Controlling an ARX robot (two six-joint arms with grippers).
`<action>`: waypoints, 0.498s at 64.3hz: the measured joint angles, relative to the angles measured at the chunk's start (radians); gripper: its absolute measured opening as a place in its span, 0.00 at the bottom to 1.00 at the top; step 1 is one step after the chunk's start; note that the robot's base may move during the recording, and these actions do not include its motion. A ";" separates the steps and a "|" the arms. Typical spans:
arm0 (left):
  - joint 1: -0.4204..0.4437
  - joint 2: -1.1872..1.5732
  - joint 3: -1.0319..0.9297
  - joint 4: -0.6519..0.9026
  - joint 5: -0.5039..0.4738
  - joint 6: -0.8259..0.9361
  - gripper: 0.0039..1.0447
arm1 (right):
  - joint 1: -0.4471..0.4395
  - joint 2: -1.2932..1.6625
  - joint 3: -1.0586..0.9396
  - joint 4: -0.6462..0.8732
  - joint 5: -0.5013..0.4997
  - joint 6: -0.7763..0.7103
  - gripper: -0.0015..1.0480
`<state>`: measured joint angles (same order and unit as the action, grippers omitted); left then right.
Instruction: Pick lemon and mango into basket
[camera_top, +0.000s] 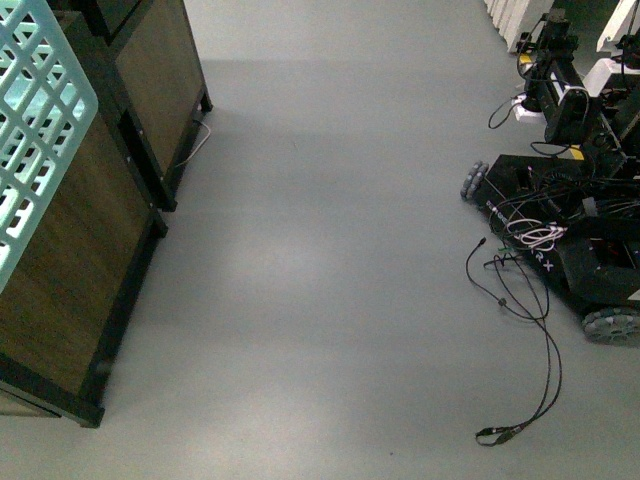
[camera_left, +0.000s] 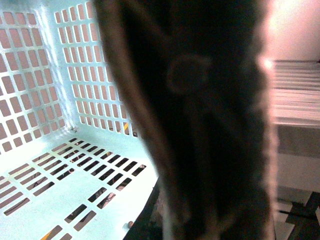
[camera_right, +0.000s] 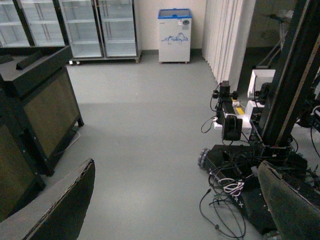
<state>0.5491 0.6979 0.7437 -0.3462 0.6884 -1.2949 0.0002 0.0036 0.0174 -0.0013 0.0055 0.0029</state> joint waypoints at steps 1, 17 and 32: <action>0.000 -0.001 0.000 0.000 0.001 0.000 0.04 | 0.000 0.000 0.000 0.000 0.000 0.000 0.92; 0.001 0.006 0.000 0.000 -0.011 0.003 0.04 | 0.000 0.000 0.000 0.000 -0.002 0.000 0.92; 0.001 0.008 0.000 0.000 -0.011 0.004 0.04 | 0.000 0.000 0.000 0.000 -0.002 0.000 0.92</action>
<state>0.5499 0.7059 0.7437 -0.3462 0.6769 -1.2911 0.0002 0.0036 0.0174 -0.0013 0.0032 0.0025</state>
